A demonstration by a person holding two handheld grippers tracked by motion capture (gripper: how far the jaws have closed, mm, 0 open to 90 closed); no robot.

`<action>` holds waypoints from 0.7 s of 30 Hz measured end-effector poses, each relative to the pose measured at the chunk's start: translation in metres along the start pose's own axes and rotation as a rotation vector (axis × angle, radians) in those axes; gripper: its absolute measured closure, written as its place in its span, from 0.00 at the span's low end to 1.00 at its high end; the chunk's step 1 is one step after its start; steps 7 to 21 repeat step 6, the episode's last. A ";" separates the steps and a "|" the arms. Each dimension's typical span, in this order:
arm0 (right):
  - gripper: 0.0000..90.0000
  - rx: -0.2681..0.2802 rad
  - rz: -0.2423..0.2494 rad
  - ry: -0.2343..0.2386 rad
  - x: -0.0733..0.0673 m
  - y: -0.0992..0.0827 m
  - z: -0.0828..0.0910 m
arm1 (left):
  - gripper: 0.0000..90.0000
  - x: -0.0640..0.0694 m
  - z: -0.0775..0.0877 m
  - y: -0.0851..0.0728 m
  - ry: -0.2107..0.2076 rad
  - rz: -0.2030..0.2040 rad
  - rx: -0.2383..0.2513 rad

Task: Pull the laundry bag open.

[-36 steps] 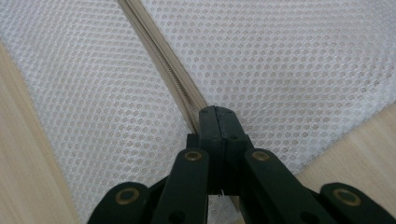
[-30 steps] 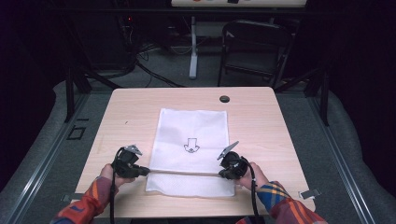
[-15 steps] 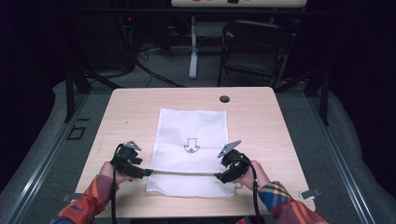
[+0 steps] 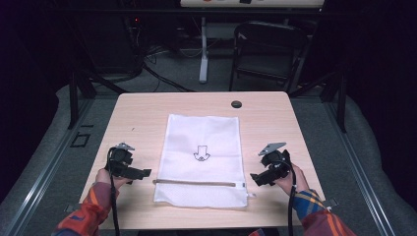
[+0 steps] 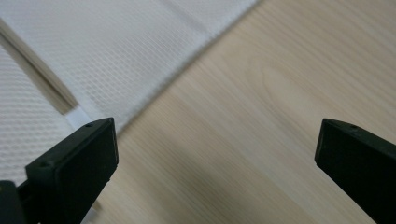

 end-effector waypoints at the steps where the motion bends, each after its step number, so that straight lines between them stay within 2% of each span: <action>1: 0.00 -0.005 -0.016 0.002 0.003 -0.003 -0.002 | 0.04 -0.002 -0.001 0.000 -0.005 0.016 0.002; 2: 0.00 -0.021 -0.019 0.006 0.005 -0.006 -0.004 | 0.04 -0.005 -0.004 -0.002 -0.006 0.034 -0.008; 6: 0.00 -0.070 -0.031 0.017 0.006 -0.011 -0.017 | 0.03 -0.017 -0.013 -0.007 0.036 0.069 -0.032; 21: 0.00 -0.070 -0.031 0.017 0.006 -0.011 -0.017 | 0.03 -0.017 -0.013 -0.007 0.036 0.069 -0.032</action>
Point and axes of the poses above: each handheld gripper's, and its own axes: z roughly backward along the jaws, y roughly out of its top, x roughly to its right, the point moved 5 cm from there along -z, roughly forward along the jaws, and after that the axes turned 9 degrees about y, right-handed, at the moved point
